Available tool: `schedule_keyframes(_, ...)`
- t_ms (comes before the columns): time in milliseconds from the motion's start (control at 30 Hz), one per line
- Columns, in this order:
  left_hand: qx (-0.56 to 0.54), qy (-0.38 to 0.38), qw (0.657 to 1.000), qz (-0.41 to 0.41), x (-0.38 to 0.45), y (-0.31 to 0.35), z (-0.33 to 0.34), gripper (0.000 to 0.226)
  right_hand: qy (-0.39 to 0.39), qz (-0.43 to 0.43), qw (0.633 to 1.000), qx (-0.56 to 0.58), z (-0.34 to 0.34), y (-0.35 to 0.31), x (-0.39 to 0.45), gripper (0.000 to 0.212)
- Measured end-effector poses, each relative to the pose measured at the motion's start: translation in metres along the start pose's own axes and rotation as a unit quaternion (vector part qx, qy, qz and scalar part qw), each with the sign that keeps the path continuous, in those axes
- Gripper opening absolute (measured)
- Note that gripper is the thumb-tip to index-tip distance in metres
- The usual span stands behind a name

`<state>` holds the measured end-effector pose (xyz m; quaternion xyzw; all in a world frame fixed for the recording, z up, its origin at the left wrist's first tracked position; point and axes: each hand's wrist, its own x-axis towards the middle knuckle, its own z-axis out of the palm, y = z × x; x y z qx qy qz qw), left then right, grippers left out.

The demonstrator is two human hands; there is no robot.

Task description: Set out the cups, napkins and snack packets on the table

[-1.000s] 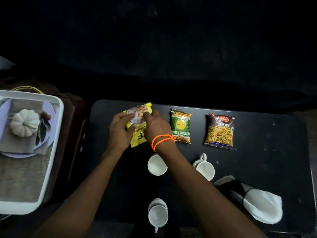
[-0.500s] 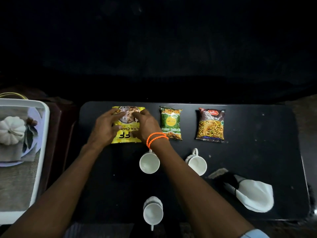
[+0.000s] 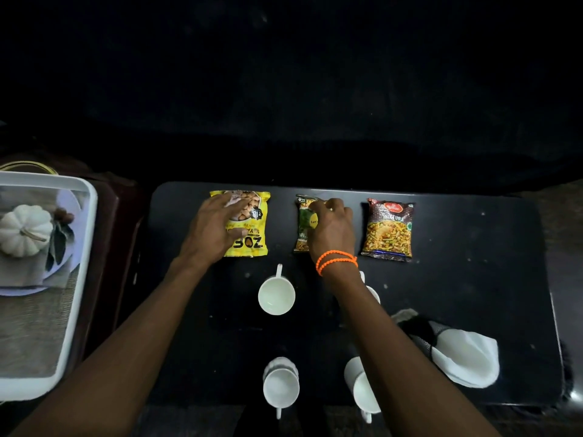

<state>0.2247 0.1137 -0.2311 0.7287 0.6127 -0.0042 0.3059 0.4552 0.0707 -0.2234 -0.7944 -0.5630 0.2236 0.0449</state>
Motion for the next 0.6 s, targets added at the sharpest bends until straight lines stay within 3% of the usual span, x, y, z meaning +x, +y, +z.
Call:
schedule_keyframes(133, 0.016, 0.005, 1.0, 0.006, -0.001, -0.003, 0.002, 0.076, -0.01, -0.007, 1.0, -0.021, 0.002, -0.002, -0.003, 0.048)
schedule_keyframes(233, 0.031, 0.055, 0.998, 0.0, -0.007, -0.004, -0.001, 0.077, -0.002, -0.031, 0.998, -0.047, -0.005, -0.002, -0.005, 0.049)
schedule_keyframes(500, 0.041, 0.206, 0.978, 0.017, -0.003, 0.021, -0.056, 0.067, 0.143, -0.107, 0.983, -0.049, -0.066, -0.026, 0.007, 0.063)
schedule_keyframes(600, 0.038, 0.273, 0.959, 0.065, 0.002, 0.049, -0.098, 0.065, 0.178, -0.131, 0.974, -0.052, -0.109, -0.036, 0.011, 0.066)
